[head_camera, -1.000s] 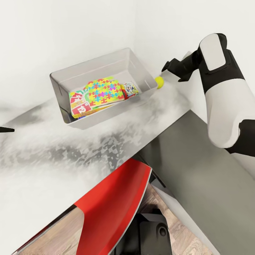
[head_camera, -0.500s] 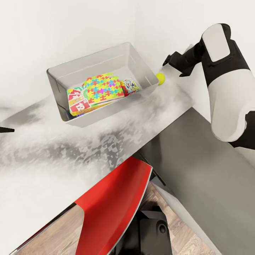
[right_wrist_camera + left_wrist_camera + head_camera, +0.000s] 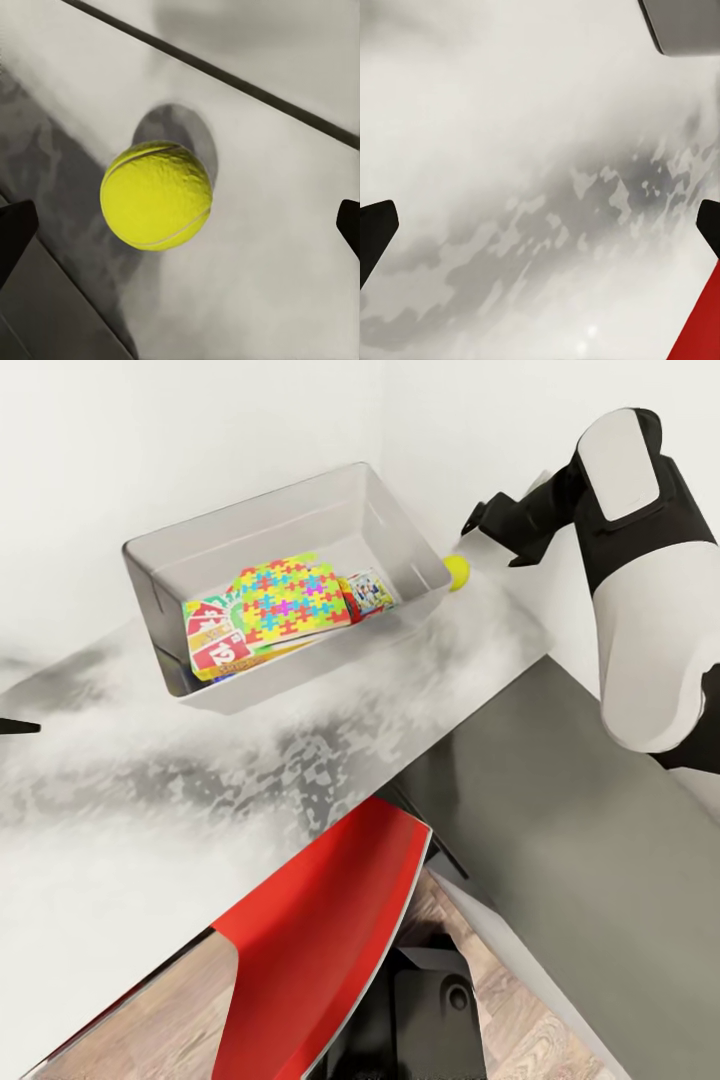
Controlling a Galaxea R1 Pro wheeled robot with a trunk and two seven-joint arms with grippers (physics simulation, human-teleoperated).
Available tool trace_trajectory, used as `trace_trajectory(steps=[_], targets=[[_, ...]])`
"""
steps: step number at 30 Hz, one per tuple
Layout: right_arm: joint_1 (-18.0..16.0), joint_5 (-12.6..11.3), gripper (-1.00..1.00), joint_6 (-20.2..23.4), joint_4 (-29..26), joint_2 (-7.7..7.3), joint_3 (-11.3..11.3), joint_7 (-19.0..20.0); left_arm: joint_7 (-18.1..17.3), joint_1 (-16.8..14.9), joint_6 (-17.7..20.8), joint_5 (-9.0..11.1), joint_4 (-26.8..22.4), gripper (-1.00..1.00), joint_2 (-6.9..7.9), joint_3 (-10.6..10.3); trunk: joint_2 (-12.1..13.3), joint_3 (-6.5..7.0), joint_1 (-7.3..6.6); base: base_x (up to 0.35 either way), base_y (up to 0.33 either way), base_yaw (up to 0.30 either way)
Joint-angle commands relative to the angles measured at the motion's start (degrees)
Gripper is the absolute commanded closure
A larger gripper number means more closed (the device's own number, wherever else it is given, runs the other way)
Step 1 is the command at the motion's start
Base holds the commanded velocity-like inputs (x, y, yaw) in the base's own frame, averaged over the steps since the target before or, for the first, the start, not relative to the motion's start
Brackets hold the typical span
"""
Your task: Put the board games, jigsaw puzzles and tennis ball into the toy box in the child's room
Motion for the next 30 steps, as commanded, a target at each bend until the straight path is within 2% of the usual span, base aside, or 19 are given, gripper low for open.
trace_trajectory(steps=[1, 4, 8, 14, 17, 22, 30], targets=[[-0.2, -0.5, -1.00, 0.0, 0.0, 0.05, -0.3, -0.6, -0.3, -0.3, 0.2, 0.1, 0.1, -1.00, 0.07, -0.4, -0.1, -0.18, 0.03, 0.000, 0.000, 0.000], [-0.5, -0.5, -1.00, 0.1, 0.0, 0.05, -0.3, -0.6, -0.3, -0.3, 0.2, 0.2, 0.1, -1.00, 0.27, -0.3, -0.1, -0.46, 0.03, 0.000, 0.000, 0.000], [-1.2, -0.7, -1.00, 0.1, 0.0, 0.05, -0.3, -0.6, -0.8, -0.3, 0.2, 0.5, 0.2, -1.00, 1.89, 0.1, -0.1, -0.84, 0.03, 0.000, 0.000, 0.000], [-1.5, -0.9, -1.00, 0.1, -0.1, 0.07, -0.3, -0.6, -11.5, -0.3, -0.3, 0.1, 0.5, -1.00, 5.27, 0.6, -0.1, -1.40, 0.03, 0.000, 0.000, 0.000], [-2.1, -1.1, -1.00, 0.2, -0.2, 0.07, -0.3, -0.6, -14.1, -0.3, -0.4, 0.0, 0.8, -1.00, 6.62, 0.7, -0.1, -1.68, 0.03, 0.000, 0.000, 0.000], [-2.6, -1.1, -1.00, 0.3, -0.1, 0.60, -0.3, -0.6, -15.5, -0.3, -0.4, 0.2, 1.4, -1.00, 8.45, 0.8, -0.1, -2.15, 0.03, 0.000, 0.000, 0.000], [-2.8, -0.8, -1.00, 0.2, -0.1, 2.13, -0.3, -0.6, -15.7, -0.3, -0.4, 0.3, 1.6, -1.00, 8.96, 0.8, -0.1, -2.91, 0.03, 0.000, 0.000, 0.000]])
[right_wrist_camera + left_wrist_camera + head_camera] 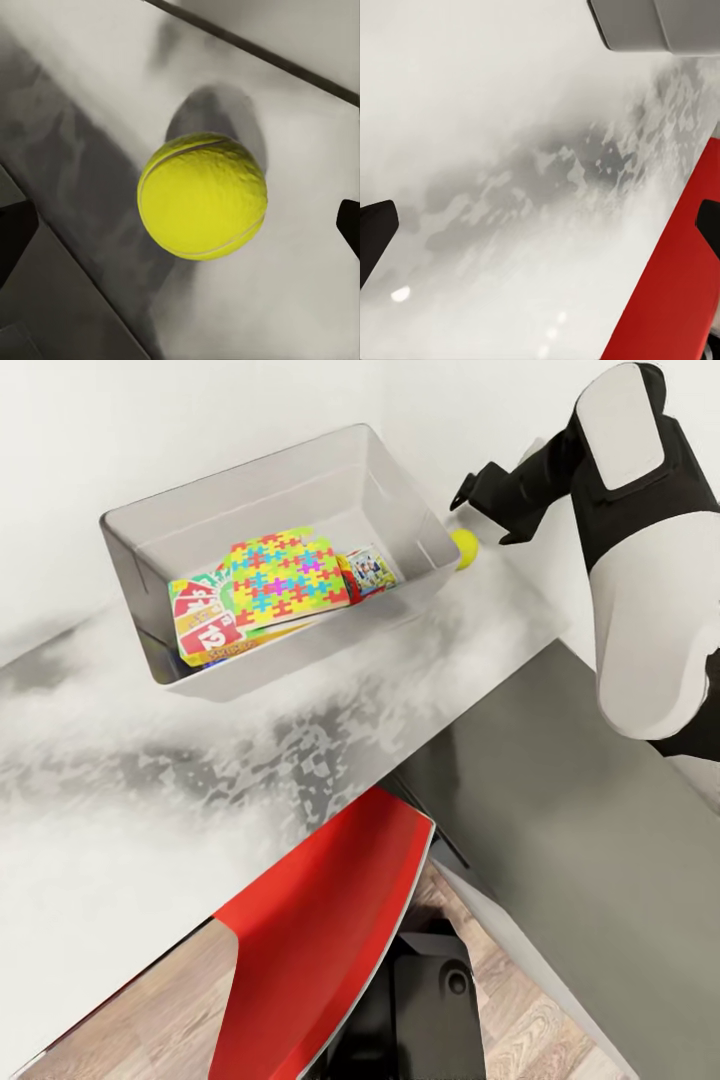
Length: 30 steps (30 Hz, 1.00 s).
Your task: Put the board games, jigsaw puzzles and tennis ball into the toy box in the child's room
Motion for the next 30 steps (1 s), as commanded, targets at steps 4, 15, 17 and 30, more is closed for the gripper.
trace_trajectory(steps=[4, 15, 17, 30], targets=[[-0.1, -0.4, -1.00, 0.1, 0.0, 0.15, -0.3, -0.6, -0.1, -0.4, 0.3, 0.1, 0.0, -1.00, 0.07, -0.4, -0.1, -0.45, 0.03, 0.000, 0.000, 0.000], [-0.1, -0.2, -1.00, 0.1, 0.0, 0.10, -0.2, -0.6, -0.2, -0.4, 0.3, 0.1, 0.0, -1.00, 0.04, -0.4, -0.1, -1.48, 0.03, 0.000, 0.000, 0.000], [-0.1, -0.2, -1.00, 0.1, 0.0, 0.09, -0.2, -0.6, -0.1, -0.4, 0.3, 0.1, 0.0, -1.00, 0.01, -0.4, -0.1, -1.67, 0.03, 0.000, 0.000, 0.000], [-1.7, -0.3, -1.00, 0.1, 0.0, 0.09, -0.3, -0.6, -0.1, -0.4, 0.2, 0.1, 0.0, -1.00, -0.01, -0.4, -0.1, -2.90, 0.03, 0.000, 0.000, 0.000]])
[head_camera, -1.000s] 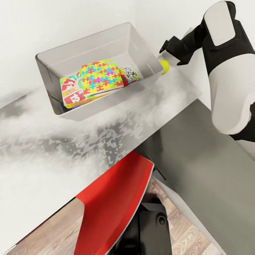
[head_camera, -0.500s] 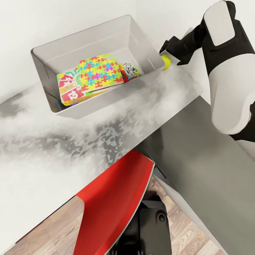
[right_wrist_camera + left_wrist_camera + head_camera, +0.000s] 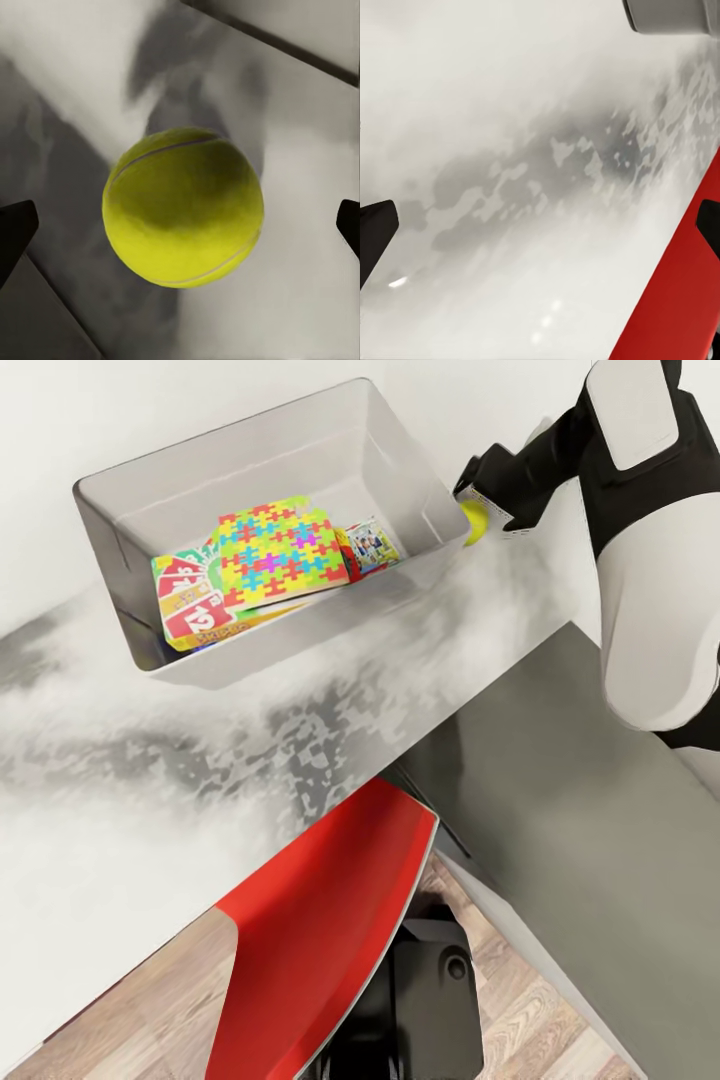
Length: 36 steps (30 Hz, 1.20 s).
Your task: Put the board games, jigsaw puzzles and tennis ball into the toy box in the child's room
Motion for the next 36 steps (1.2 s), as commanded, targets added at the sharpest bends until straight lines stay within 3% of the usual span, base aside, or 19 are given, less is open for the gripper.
trace_trajectory(steps=[1, 26, 36], targets=[[-0.5, -0.5, -1.00, 0.1, 0.0, 0.05, -0.3, -0.6, -0.1, -0.4, 0.3, 0.1, 0.1, -1.00, 0.05, -0.4, -0.1, -0.17, 0.04, 0.000, 0.000, 0.000], [-1.0, -0.5, -1.00, 0.1, -0.1, -0.12, -0.2, -0.5, -0.2, -0.4, -0.7, 0.0, 0.2, -1.00, 0.05, -0.5, -0.1, -2.51, 0.04, 0.000, 0.000, 0.000], [-0.9, -0.5, -1.00, 0.1, -0.3, -0.08, -0.2, -0.3, -0.2, -0.4, -0.8, 0.0, 0.2, -1.00, 0.05, -0.5, -0.1, -2.69, 0.04, 0.000, 0.000, 0.000]])
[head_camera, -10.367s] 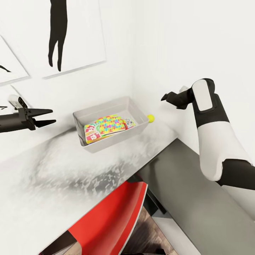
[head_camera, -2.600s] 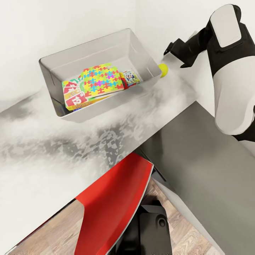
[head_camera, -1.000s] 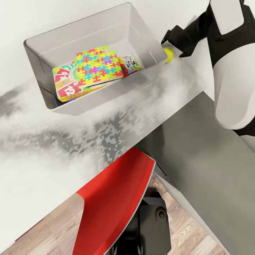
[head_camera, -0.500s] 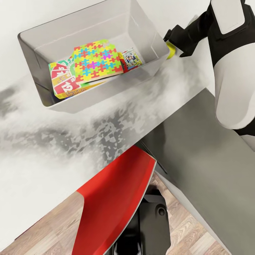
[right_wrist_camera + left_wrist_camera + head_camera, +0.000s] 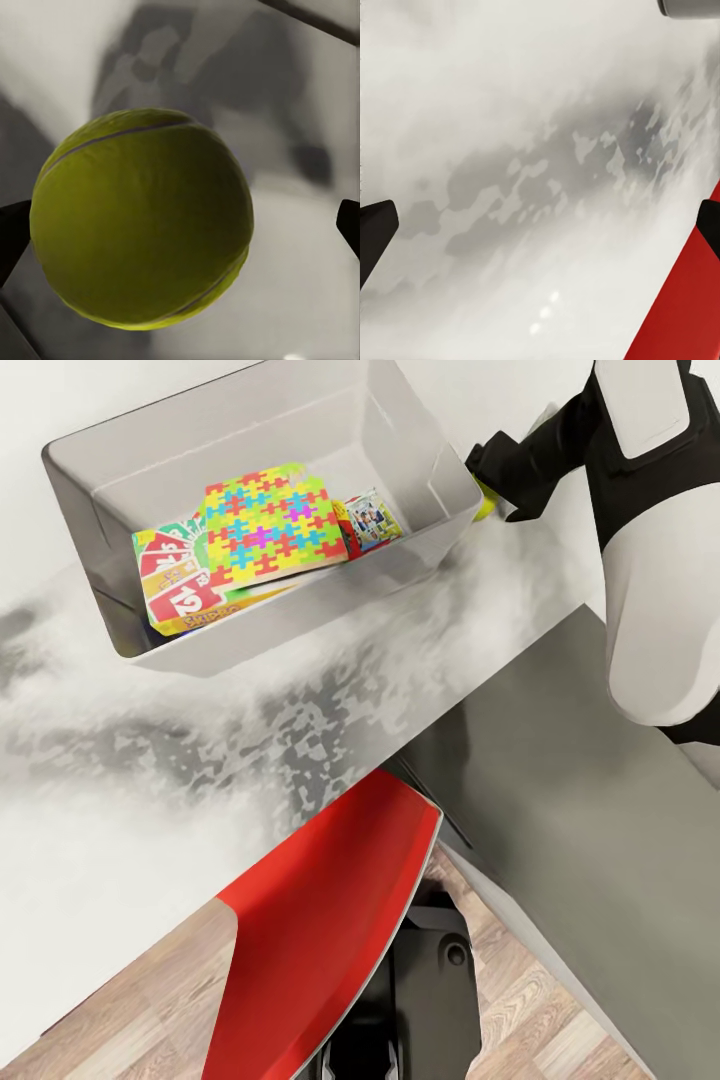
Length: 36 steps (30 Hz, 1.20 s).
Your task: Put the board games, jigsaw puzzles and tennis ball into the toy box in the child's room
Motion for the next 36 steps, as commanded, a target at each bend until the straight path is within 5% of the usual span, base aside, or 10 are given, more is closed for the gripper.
trace_trajectory(steps=[1, 24, 25, 36], targets=[[0.0, -0.5, -1.00, 0.1, 0.0, 0.03, -0.3, -0.6, -0.1, -0.4, 0.3, 0.2, 0.0, -1.00, 0.05, -0.4, -0.1, -0.07, 0.04, 0.000, 0.000, 0.000], [0.1, -1.0, -1.00, 0.5, 0.2, -0.25, -0.4, -0.3, -0.1, -0.3, 0.3, 0.2, 0.1, -1.00, 0.02, -0.4, -0.1, -0.07, 0.04, 0.000, 0.000, 0.000], [0.1, -1.0, 1.00, 0.5, 0.2, -0.29, -0.4, -0.3, -0.1, -0.3, 0.3, 0.2, 0.0, -1.00, -0.01, -0.4, -0.1, -0.07, 0.04, 0.000, 0.000, 0.000], [0.1, -1.1, 1.00, 0.5, 0.2, -0.34, -0.4, -0.3, -0.1, -0.4, 0.3, 0.1, 0.0, -1.00, -0.03, -0.4, -0.1, -0.07, 0.04, 0.000, 0.000, 0.000]])
